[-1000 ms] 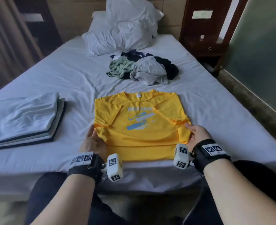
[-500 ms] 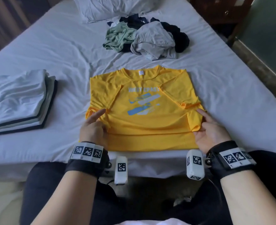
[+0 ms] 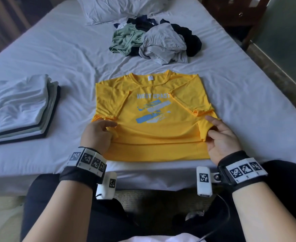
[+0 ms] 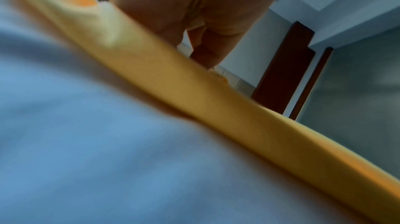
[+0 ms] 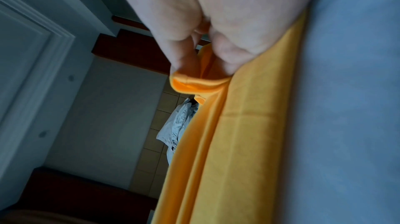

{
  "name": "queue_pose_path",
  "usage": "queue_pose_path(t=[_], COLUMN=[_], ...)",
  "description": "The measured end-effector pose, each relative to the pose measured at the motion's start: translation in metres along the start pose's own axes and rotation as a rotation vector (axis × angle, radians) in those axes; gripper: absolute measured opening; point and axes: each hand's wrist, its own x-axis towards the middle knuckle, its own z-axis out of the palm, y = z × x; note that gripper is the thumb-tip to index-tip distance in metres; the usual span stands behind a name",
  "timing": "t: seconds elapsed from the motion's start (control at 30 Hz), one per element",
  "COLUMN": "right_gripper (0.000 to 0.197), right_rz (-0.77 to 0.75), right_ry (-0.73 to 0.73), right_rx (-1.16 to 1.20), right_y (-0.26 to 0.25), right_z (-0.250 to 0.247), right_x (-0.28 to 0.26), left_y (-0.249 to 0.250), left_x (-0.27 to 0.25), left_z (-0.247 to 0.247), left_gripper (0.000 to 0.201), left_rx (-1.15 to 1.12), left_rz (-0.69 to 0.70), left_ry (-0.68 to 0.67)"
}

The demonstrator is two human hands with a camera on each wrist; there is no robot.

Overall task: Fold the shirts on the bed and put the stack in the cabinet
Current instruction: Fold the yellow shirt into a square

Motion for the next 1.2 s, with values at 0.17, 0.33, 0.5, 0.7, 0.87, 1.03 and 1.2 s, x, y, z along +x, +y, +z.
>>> queue_pose_path(t=[0.17, 0.33, 0.5, 0.7, 0.87, 1.03, 1.2], right_gripper=[0.039, 0.031, 0.026, 0.031, 0.017, 0.017, 0.027], right_rz=[-0.023, -0.128, -0.333, -0.400, -0.431, -0.444, -0.381], right_ry=[-0.014, 0.028, 0.096, 0.081, -0.069, -0.055, -0.085], right_rx=[-0.063, -0.389, -1.122, -1.303, -1.240, -1.133, -0.969], right_y=[0.001, 0.000, -0.029, -0.040, -0.045, -0.054, -0.065], right_z=[0.001, 0.001, 0.003, -0.002, -0.003, -0.001, -0.007], right_x=[-0.001, -0.001, -0.003, -0.011, -0.009, 0.002, 0.016], left_y=[-0.003, -0.008, -0.007, -0.002, 0.006, 0.012, 0.011], left_x=[-0.002, -0.011, -0.015, -0.011, -0.007, 0.000, 0.013], left_z=[-0.011, -0.011, -0.013, -0.011, -0.016, -0.024, -0.031], left_gripper=[0.032, 0.030, 0.025, 0.022, 0.012, 0.010, 0.022], left_rx=[0.170, 0.206, 0.288, 0.313, 0.194, -0.155, -0.403], left_rz=[0.076, 0.113, 0.233, 0.265, 0.210, 0.041, -0.032], left_ry=[0.014, 0.081, 0.150, 0.121, 0.135, 0.105, 0.105])
